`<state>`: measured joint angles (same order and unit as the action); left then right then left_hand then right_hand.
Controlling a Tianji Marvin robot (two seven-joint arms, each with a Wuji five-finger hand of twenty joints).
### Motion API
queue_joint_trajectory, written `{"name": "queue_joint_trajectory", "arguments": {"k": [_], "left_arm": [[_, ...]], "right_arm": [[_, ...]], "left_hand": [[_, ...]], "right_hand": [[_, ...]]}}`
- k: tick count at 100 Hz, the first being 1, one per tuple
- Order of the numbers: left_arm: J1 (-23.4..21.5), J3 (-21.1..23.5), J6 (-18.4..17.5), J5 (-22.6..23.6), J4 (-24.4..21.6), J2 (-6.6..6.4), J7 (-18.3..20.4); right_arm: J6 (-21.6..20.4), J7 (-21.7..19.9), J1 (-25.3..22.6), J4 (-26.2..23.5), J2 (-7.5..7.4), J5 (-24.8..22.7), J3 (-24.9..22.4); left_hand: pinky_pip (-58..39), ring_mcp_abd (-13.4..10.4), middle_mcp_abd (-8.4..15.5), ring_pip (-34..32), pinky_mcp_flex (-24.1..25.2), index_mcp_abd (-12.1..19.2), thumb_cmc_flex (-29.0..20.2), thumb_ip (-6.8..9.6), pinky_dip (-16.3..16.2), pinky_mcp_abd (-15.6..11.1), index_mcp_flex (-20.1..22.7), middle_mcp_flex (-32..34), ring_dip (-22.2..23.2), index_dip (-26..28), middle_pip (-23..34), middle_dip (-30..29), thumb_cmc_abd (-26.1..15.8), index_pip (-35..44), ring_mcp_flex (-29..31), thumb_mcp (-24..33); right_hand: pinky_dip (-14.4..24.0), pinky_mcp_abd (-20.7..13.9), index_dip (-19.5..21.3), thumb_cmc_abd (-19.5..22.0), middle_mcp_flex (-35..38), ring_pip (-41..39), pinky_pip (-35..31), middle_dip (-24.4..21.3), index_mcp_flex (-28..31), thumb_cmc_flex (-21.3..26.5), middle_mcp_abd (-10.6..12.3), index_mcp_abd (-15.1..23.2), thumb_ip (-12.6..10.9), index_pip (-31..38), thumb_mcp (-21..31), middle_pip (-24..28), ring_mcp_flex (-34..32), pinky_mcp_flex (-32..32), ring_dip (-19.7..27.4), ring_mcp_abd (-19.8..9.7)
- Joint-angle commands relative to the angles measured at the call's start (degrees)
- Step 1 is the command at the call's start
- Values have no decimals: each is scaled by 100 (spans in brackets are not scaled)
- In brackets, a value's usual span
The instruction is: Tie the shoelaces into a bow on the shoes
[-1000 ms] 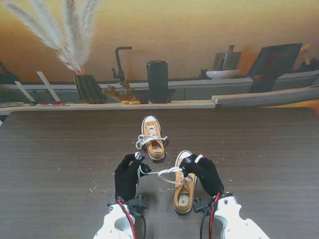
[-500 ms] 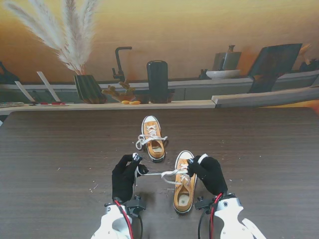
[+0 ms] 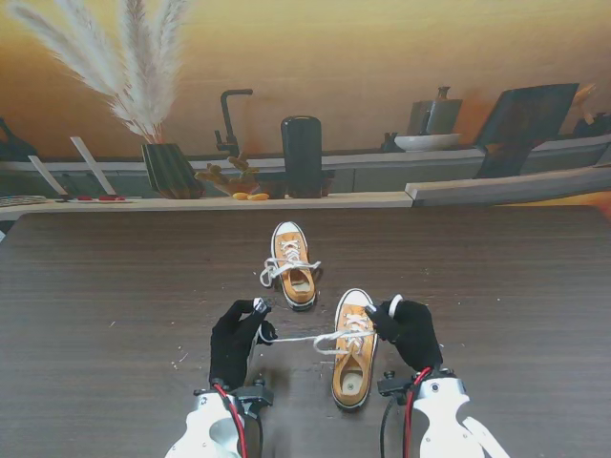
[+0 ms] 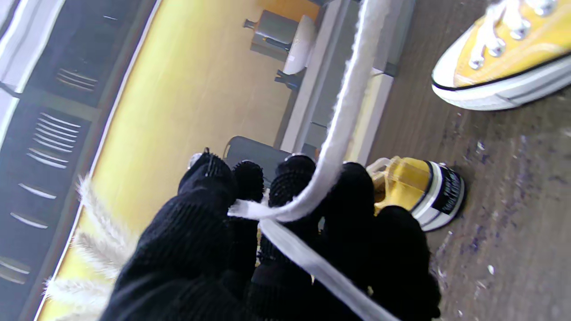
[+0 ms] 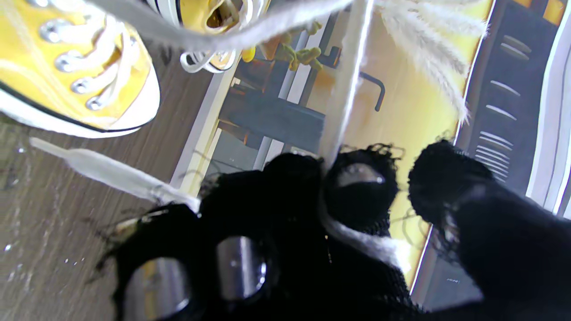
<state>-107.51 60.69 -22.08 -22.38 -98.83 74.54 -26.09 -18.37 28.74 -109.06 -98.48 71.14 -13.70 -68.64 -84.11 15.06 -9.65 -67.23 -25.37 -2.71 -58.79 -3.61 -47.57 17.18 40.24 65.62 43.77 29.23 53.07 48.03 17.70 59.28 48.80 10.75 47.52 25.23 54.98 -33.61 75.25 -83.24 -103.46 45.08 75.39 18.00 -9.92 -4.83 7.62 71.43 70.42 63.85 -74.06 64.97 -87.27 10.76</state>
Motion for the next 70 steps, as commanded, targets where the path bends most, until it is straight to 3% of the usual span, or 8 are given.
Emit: {"name": "queue_joint_trajectory", "arguments": {"k": [1, 25, 70], "left_arm": [[-22, 66, 99, 131, -51, -17, 16], [15, 266, 473, 456, 19, -63, 87], [-14, 383, 648, 1055, 215, -63, -78]], "right_arm": [[69, -11, 33, 39, 23, 26, -49], [281, 120, 50, 171, 52, -3, -190], [800, 190, -140, 294, 38, -211, -456]], "left_hand": [[-437, 136, 96, -358, -327, -2, -198, 135, -233, 5, -111, 132, 285, 40, 311, 216, -159, -49, 232, -270], [-574, 204, 54, -577, -415, -139, -321, 170, -417, -11, -166, 104, 448, 59, 520, 395, -242, -42, 239, -407], [-339, 148, 103, -366, -186, -108, -394, 207, -433, -49, -174, 4, 419, 12, 365, 359, -254, -109, 102, -506]], "right_hand": [[116, -361, -77, -187, 698, -514, -1035, 39, 230, 231, -530, -490, -208, 326, 245, -29, -58, 226, 91, -1133], [160, -374, -128, -258, 782, -565, -1039, 53, 228, 290, -499, -517, -232, 421, 300, -113, -57, 228, 242, -1134], [181, -274, -200, -267, 783, -553, -962, 83, 223, 288, -499, -529, -234, 430, 344, -158, -40, 215, 296, -1049]]}}
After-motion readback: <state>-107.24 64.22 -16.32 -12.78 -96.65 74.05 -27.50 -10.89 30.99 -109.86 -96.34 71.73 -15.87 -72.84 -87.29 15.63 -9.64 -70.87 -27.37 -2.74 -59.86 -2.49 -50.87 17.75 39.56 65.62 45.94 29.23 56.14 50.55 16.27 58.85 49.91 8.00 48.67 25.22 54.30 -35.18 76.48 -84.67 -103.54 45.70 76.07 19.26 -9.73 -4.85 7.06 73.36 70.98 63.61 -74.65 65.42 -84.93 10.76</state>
